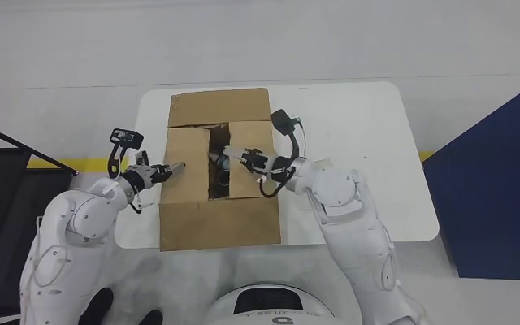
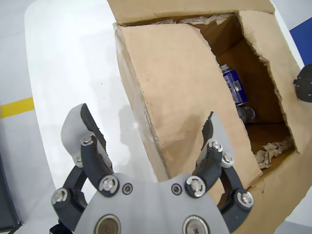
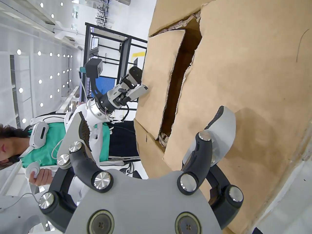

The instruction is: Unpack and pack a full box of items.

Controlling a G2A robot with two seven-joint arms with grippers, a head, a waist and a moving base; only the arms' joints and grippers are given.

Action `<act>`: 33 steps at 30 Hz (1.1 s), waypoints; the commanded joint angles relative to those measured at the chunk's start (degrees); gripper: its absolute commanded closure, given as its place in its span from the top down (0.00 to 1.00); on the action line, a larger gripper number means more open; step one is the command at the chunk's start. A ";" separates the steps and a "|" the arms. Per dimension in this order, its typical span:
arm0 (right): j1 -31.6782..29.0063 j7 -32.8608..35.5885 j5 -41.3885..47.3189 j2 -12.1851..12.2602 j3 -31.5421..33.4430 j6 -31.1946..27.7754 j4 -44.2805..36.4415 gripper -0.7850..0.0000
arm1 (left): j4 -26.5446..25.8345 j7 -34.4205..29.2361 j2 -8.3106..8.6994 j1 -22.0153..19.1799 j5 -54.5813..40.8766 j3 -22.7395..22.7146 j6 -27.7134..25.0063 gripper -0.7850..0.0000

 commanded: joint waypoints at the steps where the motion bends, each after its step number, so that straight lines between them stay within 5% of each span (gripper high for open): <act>1: 0.12 -0.08 0.05 0.13 -0.16 0.68 0.09 1.00 | 0.06 0.12 0.04 0.06 -0.25 -0.14 -0.13 1.00; 14: 2.62 -2.87 -2.27 0.65 -3.24 5.50 0.88 1.00 | 2.92 0.42 0.42 -1.78 -3.77 -3.30 0.25 1.00; 20: 0.30 -9.53 -0.26 0.94 -1.68 3.67 -1.86 1.00 | 7.94 1.19 0.67 -3.18 -8.65 -6.88 0.05 1.00; 30: 0.09 -9.72 -0.24 0.99 -1.73 3.61 -2.13 1.00 | 15.60 0.27 1.16 -5.40 -14.83 -9.74 -1.62 1.00; 33: 0.20 -19.18 1.85 0.61 0.53 5.55 -1.09 1.00 | 15.43 -0.99 1.25 -5.26 -14.49 -8.44 -3.00 1.00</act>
